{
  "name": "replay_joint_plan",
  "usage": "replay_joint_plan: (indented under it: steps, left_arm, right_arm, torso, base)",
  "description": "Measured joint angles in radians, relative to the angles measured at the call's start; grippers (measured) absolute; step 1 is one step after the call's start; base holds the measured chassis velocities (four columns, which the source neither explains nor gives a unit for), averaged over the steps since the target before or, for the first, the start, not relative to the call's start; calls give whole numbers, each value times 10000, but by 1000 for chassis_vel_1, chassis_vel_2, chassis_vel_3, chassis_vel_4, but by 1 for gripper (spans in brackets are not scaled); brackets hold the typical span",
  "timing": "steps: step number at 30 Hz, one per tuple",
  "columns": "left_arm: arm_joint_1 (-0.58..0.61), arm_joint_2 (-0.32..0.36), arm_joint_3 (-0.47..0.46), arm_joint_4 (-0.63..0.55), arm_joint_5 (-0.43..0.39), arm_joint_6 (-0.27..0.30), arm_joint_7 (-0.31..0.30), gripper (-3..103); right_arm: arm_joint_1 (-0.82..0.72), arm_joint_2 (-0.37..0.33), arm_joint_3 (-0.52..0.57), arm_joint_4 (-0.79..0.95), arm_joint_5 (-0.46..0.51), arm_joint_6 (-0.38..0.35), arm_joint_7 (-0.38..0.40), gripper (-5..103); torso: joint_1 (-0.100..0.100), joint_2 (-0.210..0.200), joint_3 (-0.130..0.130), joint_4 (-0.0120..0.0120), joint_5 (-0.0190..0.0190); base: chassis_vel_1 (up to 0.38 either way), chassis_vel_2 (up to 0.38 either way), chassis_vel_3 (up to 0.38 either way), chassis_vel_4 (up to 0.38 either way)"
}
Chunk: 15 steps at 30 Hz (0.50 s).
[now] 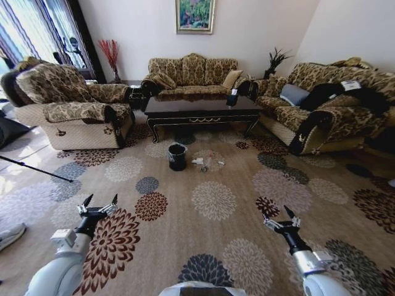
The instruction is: Move to the front of the table and pick up the trash from the floor, then place it into the trash bin.
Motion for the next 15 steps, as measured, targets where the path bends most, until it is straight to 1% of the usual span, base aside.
replay_joint_plan:
  steps: [4, 8, 15]
  left_arm:
    - [-153, -2, 3, 11, 46, -7, 0, 100]
    - [-428, -27, -76, -74, -123, 102, -65, 100]
    - [-406, 9, -61, 94, -118, 105, -65, 100]
  right_arm:
    - [75, 72, 32, 23, -131, 14, -29, 100]
    - [178, 285, -46, -23, -284, 30, -44, 100]
    - [281, 467, -106, -31, -522, 53, -53, 100]
  torso:
    - [-67, -160, -95, 0, 0]
    - [-154, -377, -224, -1, 0]
    - [-257, -615, -357, 1, -1]
  base:
    - [0, 0, 0, 0]
    - [0, 0, 0, 0]
    - [0, 0, 0, 0]
